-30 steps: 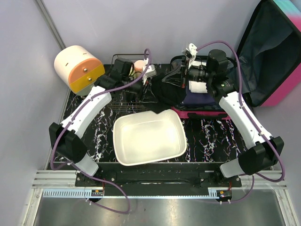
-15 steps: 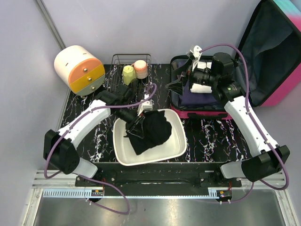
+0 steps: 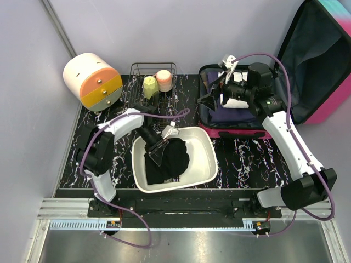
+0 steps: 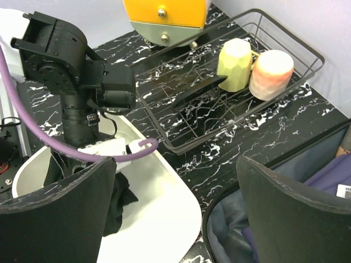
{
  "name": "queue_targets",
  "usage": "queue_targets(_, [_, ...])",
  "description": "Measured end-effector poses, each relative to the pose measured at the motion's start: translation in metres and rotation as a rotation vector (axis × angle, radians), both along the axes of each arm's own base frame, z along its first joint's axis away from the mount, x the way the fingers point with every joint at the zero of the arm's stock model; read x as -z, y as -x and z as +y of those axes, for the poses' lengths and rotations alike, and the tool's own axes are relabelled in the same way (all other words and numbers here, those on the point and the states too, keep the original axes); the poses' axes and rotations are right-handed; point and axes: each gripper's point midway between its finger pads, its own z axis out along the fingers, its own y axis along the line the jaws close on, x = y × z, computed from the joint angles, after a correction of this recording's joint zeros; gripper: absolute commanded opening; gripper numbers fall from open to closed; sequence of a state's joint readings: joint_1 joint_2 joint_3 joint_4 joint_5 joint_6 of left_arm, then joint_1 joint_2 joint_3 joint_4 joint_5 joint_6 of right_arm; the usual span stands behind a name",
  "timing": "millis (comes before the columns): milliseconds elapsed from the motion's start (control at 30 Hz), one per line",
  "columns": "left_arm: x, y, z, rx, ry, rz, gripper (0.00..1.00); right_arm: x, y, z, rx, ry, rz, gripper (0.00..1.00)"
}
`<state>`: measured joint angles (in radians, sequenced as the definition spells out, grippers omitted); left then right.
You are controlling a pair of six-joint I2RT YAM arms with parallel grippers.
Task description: Open, take out, and arrange the luggage
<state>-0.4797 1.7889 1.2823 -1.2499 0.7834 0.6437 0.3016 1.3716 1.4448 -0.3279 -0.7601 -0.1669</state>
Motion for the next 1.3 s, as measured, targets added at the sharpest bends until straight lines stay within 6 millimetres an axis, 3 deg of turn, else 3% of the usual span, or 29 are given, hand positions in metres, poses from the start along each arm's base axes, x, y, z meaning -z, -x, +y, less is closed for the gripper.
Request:
queue_targets(67, [0.009,-0.008,0.007,-0.02,-0.036,-0.007,0.43,0.004,-0.002,-0.003,0.011,0.012,0.004,1.0])
queue_targets(100, [0.014,-0.012,0.011,-0.029,-0.058,-0.012,0.54,0.005,-0.004,-0.004,0.016,0.017,0.006,1.0])
queue_targets(167, [0.023,-0.019,0.02,-0.042,-0.103,-0.023,0.64,0.008,-0.006,-0.005,0.02,0.024,0.007,1.0])
queue_targets(200, [0.026,-0.023,0.024,-0.043,-0.117,-0.037,0.76,0.009,-0.007,-0.005,0.021,0.028,0.007,1.0])
queue_targets(233, [0.028,-0.025,0.027,-0.046,-0.133,-0.048,0.95,0.011,-0.007,-0.005,0.021,0.032,0.009,1.0])
queue_targets(267, [0.03,-0.028,0.03,-0.052,-0.151,-0.06,0.97,0.013,-0.008,-0.006,0.022,0.039,0.012,1.0])
queue_targets(433, [0.027,-0.043,0.039,-0.061,-0.2,-0.121,0.99,0.027,-0.018,-0.016,0.073,0.097,0.038,1.0])
queue_targets(567, [-0.011,-0.071,0.034,-0.073,-0.165,-0.255,0.99,0.043,-0.043,-0.039,0.178,0.188,0.068,1.0])
queue_targets(633, [-0.043,-0.087,0.031,-0.091,-0.124,-0.368,0.99,0.052,-0.06,-0.055,0.244,0.237,0.086,1.0])
queue_targets(833, [-0.111,-0.116,0.036,-0.205,-0.024,-0.563,0.99,0.098,-0.115,-0.126,0.467,0.374,0.206,1.0])
queue_targets(1000, [-0.127,-0.141,0.037,-0.307,0.018,-0.628,0.99,0.131,-0.148,-0.187,0.606,0.375,0.33,1.0])
queue_targets(1167, [-0.135,-0.155,0.026,-0.349,0.072,-0.656,0.99,0.164,-0.146,-0.235,0.612,0.45,0.307,1.0])
queue_targets(1300, [-0.133,-0.16,0.02,-0.351,0.093,-0.639,0.99,0.198,-0.119,-0.228,0.417,0.582,0.185,0.97])
